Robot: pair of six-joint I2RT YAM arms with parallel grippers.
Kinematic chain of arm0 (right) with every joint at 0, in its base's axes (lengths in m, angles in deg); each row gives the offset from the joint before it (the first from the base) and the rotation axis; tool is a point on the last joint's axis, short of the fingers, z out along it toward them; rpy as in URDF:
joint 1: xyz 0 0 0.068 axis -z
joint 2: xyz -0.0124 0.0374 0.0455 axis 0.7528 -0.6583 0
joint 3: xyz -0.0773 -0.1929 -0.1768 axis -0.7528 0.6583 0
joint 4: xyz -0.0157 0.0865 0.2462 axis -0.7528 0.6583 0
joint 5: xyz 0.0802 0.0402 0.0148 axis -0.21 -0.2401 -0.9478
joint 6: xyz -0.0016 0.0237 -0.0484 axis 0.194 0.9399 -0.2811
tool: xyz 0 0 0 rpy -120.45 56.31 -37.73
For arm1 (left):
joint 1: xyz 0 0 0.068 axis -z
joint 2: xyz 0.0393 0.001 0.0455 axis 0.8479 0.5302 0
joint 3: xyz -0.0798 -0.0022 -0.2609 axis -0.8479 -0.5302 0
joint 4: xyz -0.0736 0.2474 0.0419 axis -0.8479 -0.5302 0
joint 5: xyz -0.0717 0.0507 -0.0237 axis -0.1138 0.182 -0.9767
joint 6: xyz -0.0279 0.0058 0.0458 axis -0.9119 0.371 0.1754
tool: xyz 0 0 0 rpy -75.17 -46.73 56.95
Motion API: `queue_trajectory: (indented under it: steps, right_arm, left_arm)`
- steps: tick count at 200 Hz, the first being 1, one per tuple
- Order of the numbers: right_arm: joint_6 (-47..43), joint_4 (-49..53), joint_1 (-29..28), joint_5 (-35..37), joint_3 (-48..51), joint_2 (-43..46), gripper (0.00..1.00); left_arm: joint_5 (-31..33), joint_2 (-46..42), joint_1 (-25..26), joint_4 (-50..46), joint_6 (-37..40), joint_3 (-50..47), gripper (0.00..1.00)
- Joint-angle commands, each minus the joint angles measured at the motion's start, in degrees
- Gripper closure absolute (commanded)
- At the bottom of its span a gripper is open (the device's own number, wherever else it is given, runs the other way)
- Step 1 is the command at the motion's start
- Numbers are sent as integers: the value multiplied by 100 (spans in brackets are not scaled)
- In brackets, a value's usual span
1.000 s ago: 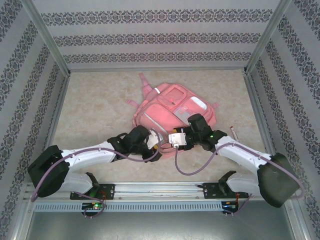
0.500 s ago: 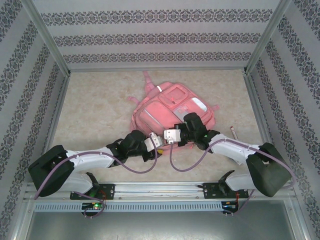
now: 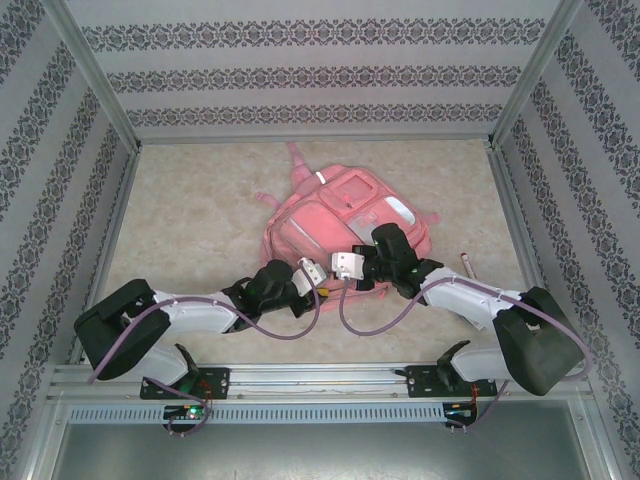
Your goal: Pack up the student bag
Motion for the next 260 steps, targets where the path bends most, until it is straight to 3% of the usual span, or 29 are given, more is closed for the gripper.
queue_trajectory:
  steps: [1,28,64,98,134,148,200,260]
  right_arm:
    - [468,-477,-32,-735,17,115,100]
    - [892,-779,-32,-893,67,107,100]
    - [1483,-961,-94,-1134,-18,60,100]
    - [1539,-950,-262,-1044,71,171,100]
    - [1385,-764,-640,-530,206,375,100]
    - [1428,-764,-661,-528,309,431,100]
    - [1373,-671,-548,-453,384,476,100]
    - [1386,-547,-372,-699,331,402,100]
  left_arm:
    - [-57,157,-38,813,-670,89,55]
    - [-162,204,6,1136,-662,14,50]
    - [647,225,16,1316,-690,-20,42]
    - [1426,370,16,1232,-775,102,44]
    - [1812,328,16,1120,-807,217,55]
    - [1842,313,16,1137,-807,204,66]
    - [993,90,16,1337,-348,-236,100]
    - [418,-839,-1,1204,740,-1078,100]
